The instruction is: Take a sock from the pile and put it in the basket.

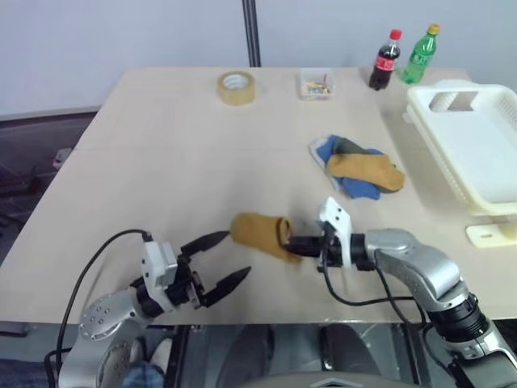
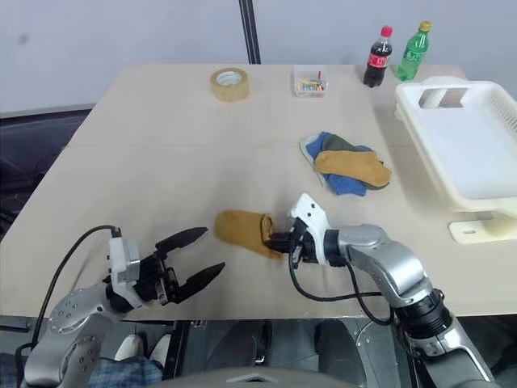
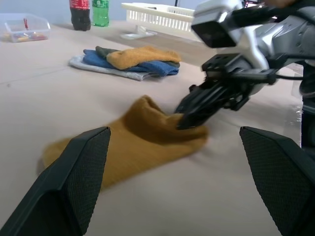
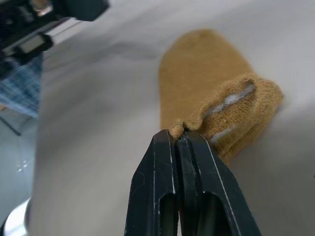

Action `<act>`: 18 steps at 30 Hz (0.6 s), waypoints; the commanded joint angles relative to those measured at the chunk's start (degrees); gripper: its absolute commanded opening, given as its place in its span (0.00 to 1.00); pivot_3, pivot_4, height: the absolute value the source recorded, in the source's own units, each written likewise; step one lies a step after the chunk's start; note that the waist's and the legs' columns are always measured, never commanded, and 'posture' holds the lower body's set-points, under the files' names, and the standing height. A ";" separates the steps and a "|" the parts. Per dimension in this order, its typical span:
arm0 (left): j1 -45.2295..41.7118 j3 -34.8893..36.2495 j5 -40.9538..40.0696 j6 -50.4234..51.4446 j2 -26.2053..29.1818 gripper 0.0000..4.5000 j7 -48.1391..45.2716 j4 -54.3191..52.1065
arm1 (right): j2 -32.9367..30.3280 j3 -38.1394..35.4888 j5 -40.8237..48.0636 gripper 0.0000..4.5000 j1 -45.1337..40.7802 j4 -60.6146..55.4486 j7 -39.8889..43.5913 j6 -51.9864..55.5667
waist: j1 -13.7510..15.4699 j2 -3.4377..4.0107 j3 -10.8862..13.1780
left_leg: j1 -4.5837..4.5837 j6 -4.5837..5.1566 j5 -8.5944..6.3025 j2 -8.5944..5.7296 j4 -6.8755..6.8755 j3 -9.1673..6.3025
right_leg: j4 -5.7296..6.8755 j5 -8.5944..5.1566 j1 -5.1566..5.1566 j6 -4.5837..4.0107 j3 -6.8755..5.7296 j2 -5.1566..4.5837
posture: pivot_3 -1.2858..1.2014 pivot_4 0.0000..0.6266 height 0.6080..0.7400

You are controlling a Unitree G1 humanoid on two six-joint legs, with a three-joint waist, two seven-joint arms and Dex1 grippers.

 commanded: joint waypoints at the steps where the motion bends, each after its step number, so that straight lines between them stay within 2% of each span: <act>1: -0.18 0.31 -0.19 -0.87 0.07 1.00 -0.02 -1.11 | -0.31 -4.39 -0.39 0.01 -0.48 1.07 -3.39 1.41 | -0.02 0.00 0.00 | 0.00 0.00 0.00 0.00 0.00 0.00 | 0.00 0.00 0.00 0.00 0.00 0.00 | 0.52 0.24 0.99; 8: -0.21 0.30 -0.11 -0.98 -0.13 1.00 0.03 -0.98 | -6.12 -11.18 2.38 0.01 3.19 -1.93 -3.34 4.19 | 0.28 0.00 0.01 | -0.08 0.00 0.00 -0.06 0.00 -0.02 | -0.05 0.00 0.00 0.00 -0.04 -0.07 | 0.52 0.24 0.99; 12: -0.30 0.09 0.00 -1.11 -0.28 1.00 0.03 -0.85 | -8.37 -15.18 4.02 0.29 5.90 -4.09 -4.40 6.57 | 0.06 -0.01 0.02 | -0.06 0.00 0.00 -0.05 -0.01 0.00 | -0.02 0.00 0.00 0.00 -0.01 -0.08 | 0.52 0.24 0.99; 15: -0.50 0.24 -0.02 -1.20 -0.24 1.00 -0.06 -0.55 | -10.21 -17.33 5.27 0.61 7.84 -6.34 -4.57 7.82 | 0.12 -0.01 0.02 | -0.06 0.00 0.00 -0.04 0.00 0.00 | -0.02 0.00 0.00 0.00 -0.02 -0.06 | 0.52 0.24 0.99; 18: -0.76 0.20 0.09 -1.35 -0.13 1.00 -0.31 -0.26 | -10.09 -20.79 6.84 0.90 8.78 -8.00 -6.99 9.90 | 0.09 -0.01 0.02 | -0.06 0.00 0.00 -0.04 0.00 0.01 | -0.01 0.00 0.00 0.01 -0.01 -0.06 | 0.52 0.24 0.99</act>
